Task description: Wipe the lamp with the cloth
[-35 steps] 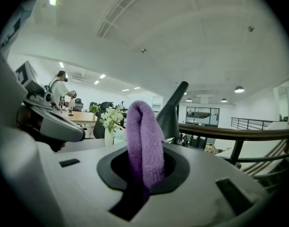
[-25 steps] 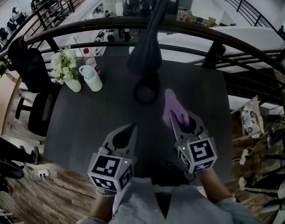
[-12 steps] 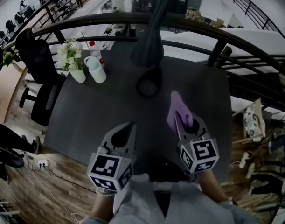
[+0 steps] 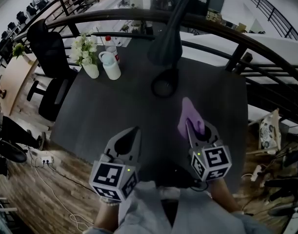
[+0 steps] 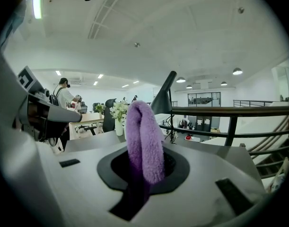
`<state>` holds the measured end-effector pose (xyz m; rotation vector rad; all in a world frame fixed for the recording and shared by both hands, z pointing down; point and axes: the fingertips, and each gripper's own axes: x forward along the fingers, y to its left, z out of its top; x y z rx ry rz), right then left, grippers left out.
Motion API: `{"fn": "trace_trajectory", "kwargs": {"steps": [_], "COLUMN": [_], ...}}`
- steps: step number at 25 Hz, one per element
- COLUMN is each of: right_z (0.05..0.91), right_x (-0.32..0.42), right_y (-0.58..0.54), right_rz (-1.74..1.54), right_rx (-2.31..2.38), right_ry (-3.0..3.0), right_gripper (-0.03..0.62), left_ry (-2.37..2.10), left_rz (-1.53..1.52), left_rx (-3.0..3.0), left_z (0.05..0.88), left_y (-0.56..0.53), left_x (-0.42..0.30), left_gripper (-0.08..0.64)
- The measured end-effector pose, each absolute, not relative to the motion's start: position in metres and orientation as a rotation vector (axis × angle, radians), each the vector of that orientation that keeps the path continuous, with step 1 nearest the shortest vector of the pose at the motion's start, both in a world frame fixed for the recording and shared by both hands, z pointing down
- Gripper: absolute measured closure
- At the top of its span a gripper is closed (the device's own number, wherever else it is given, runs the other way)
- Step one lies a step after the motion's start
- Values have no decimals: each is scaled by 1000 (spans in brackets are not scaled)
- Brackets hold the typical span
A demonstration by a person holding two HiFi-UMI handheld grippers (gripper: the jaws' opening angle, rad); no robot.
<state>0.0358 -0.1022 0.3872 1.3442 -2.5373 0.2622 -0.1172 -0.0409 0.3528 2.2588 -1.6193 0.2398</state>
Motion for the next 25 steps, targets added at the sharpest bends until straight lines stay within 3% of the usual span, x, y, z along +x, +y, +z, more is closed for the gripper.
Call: {"fn": "trace_trajectory", "kwargs": {"steps": [25], "right_z": [393], "right_x": [29], "right_y": [-100], "right_rz": [269], "right_rx": [1293], "right_ry": [-2558], "right_gripper": [543], "left_ry": [-1647], "left_rz": [250], "left_rx": [2221], "left_z": [361], "left_y": [-31], "left_x": [-120], "left_gripper": [548]}}
